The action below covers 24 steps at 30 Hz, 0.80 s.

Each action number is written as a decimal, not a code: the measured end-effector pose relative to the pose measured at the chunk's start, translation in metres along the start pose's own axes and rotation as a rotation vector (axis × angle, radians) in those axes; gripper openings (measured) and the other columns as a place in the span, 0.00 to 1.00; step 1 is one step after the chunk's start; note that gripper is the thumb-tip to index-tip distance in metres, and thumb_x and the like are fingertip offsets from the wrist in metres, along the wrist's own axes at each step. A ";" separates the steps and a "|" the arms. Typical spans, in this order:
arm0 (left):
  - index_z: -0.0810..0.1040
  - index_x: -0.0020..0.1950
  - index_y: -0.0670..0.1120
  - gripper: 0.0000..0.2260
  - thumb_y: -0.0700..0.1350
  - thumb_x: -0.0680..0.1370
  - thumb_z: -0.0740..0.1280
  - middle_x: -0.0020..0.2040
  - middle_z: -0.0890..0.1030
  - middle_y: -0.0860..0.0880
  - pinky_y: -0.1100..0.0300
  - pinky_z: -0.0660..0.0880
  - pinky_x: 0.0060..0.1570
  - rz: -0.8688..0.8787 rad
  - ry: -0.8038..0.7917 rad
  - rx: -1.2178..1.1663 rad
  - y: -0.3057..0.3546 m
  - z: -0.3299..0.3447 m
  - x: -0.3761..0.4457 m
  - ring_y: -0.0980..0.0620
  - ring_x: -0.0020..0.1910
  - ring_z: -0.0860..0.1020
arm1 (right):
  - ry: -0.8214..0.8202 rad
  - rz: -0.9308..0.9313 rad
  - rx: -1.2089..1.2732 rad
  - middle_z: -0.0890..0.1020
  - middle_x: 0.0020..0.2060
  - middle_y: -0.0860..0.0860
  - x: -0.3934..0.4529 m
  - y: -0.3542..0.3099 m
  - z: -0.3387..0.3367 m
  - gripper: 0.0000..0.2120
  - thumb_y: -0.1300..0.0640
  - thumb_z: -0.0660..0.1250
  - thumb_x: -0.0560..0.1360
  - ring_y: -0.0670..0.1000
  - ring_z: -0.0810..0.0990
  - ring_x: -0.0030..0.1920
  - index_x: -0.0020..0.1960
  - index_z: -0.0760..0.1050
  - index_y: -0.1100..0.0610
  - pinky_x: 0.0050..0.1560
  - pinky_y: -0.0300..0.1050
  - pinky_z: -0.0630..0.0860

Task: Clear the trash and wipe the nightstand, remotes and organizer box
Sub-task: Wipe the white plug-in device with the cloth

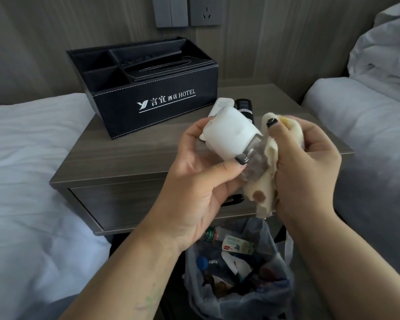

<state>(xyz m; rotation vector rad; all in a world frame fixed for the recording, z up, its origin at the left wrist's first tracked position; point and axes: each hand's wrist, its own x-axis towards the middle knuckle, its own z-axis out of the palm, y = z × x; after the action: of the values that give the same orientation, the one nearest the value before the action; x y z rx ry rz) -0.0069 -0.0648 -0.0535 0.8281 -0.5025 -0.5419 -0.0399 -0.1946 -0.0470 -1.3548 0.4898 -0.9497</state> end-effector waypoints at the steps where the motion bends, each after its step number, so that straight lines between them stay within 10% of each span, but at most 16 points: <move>1: 0.67 0.69 0.48 0.30 0.28 0.70 0.66 0.57 0.80 0.38 0.44 0.79 0.55 0.001 -0.008 0.027 0.000 0.000 0.000 0.40 0.56 0.80 | 0.000 -0.010 -0.023 0.84 0.45 0.50 0.001 0.000 -0.001 0.03 0.54 0.72 0.72 0.47 0.83 0.45 0.45 0.82 0.52 0.49 0.48 0.81; 18: 0.72 0.65 0.53 0.26 0.46 0.69 0.74 0.52 0.81 0.48 0.55 0.80 0.45 0.142 0.023 0.578 0.006 0.005 -0.002 0.51 0.49 0.82 | -0.217 -0.335 -0.036 0.83 0.49 0.56 -0.004 -0.010 -0.006 0.04 0.60 0.66 0.77 0.52 0.82 0.52 0.48 0.81 0.57 0.53 0.51 0.79; 24: 0.73 0.67 0.48 0.28 0.48 0.66 0.72 0.50 0.85 0.47 0.60 0.79 0.38 0.096 0.230 0.153 0.010 0.001 0.001 0.51 0.45 0.84 | -0.410 -0.455 -0.098 0.80 0.44 0.51 -0.026 -0.012 0.000 0.03 0.62 0.69 0.75 0.46 0.80 0.48 0.47 0.81 0.57 0.49 0.38 0.76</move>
<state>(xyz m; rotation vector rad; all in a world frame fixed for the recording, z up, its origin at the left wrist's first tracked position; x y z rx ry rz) -0.0043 -0.0605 -0.0443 0.9941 -0.3729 -0.3175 -0.0580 -0.1734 -0.0412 -1.7396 -0.0923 -0.9816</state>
